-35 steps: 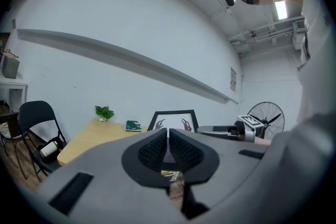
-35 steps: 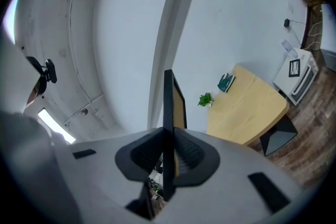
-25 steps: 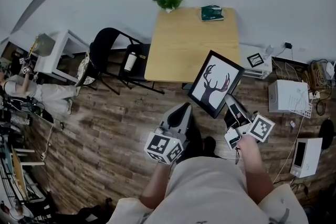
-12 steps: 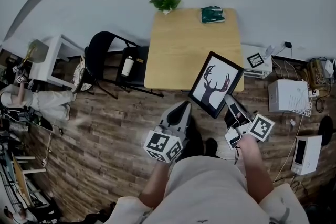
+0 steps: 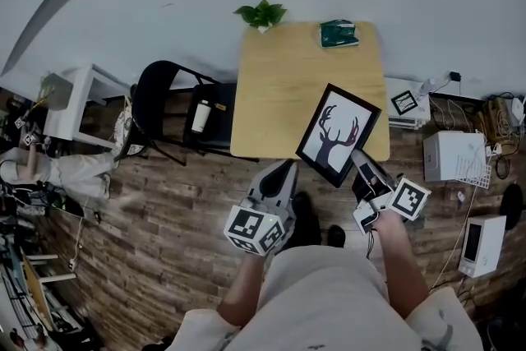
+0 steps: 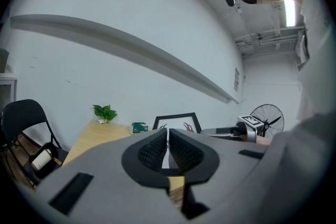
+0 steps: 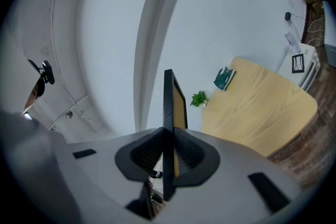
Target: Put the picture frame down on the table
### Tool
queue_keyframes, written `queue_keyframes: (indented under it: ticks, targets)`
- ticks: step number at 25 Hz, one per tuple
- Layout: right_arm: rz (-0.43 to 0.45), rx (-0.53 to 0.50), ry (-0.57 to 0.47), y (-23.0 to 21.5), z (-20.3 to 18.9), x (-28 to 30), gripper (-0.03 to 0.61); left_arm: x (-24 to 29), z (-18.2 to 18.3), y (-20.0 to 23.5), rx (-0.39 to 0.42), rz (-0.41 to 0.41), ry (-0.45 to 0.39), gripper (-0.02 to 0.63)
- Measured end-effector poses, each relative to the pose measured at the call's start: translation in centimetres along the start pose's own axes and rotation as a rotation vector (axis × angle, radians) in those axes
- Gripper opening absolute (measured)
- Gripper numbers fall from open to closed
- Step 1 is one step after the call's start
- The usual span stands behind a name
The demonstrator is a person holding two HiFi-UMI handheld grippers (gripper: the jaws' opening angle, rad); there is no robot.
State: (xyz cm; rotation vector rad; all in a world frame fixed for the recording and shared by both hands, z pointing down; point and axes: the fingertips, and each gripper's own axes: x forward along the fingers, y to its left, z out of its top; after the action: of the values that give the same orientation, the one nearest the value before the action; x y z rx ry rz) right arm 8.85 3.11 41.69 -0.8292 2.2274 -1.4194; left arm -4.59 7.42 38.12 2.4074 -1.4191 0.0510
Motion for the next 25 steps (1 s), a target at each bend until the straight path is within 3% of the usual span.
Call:
queue_keyframes:
  ticks: [16, 25]
  targets:
    - [-0.057, 0.011, -0.006, -1.3, 1.8, 8.2, 0.060, 4.4, 2.9, 7.7, -0.007, -0.062, 0.013, 0.015]
    - [-0.097, 0.002, -0.005, -2.1, 0.5, 12.6, 0.060, 5.1, 3.0, 12.3, -0.030, -0.100, 0.031, 0.015]
